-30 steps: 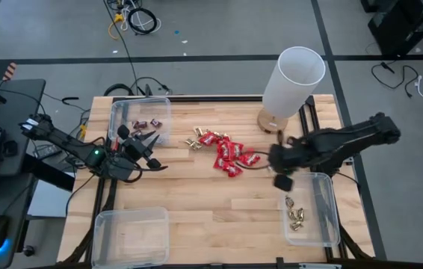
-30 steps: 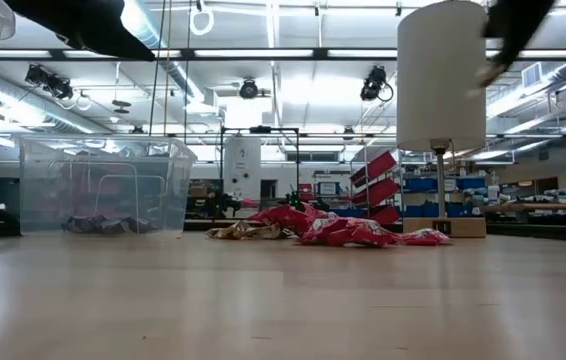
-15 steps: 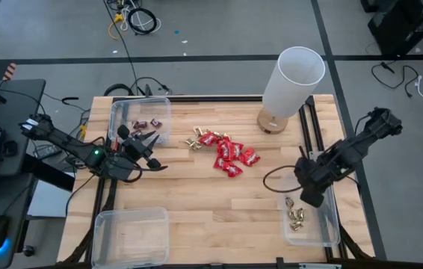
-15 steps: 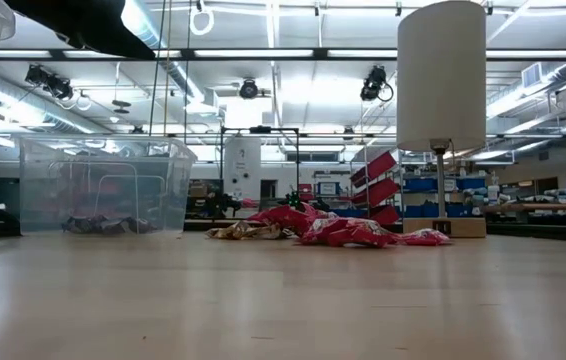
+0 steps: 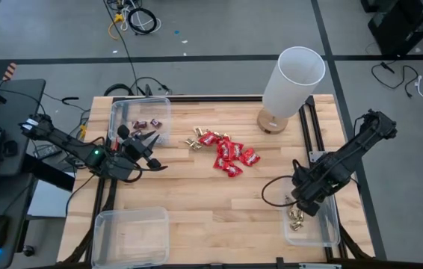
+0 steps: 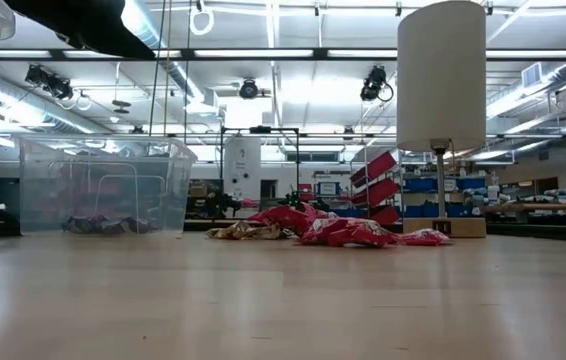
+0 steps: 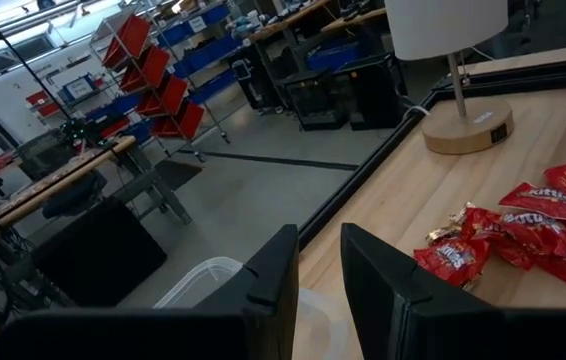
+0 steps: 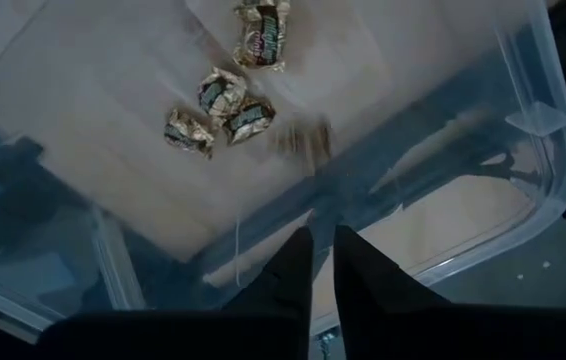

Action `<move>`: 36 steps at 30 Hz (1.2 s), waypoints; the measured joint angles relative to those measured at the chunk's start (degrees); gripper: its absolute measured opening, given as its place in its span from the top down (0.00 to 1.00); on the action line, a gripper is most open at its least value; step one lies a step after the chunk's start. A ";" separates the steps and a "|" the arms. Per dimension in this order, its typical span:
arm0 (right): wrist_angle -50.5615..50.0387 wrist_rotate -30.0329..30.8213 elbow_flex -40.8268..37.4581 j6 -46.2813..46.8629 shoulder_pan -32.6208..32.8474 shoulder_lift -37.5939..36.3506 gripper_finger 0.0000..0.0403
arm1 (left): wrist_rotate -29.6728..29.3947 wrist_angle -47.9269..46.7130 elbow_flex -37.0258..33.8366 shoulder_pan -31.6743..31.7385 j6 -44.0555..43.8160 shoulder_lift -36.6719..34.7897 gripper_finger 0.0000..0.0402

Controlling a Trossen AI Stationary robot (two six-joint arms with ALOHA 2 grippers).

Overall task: Sort candy
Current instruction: Put the gold chocolate into the bottom right transparent bin

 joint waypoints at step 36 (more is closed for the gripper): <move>35.36 44.11 12.87 -67.81 -26.91 12.27 0.85 | 0.66 0.04 0.00 0.00 0.00 0.00 0.79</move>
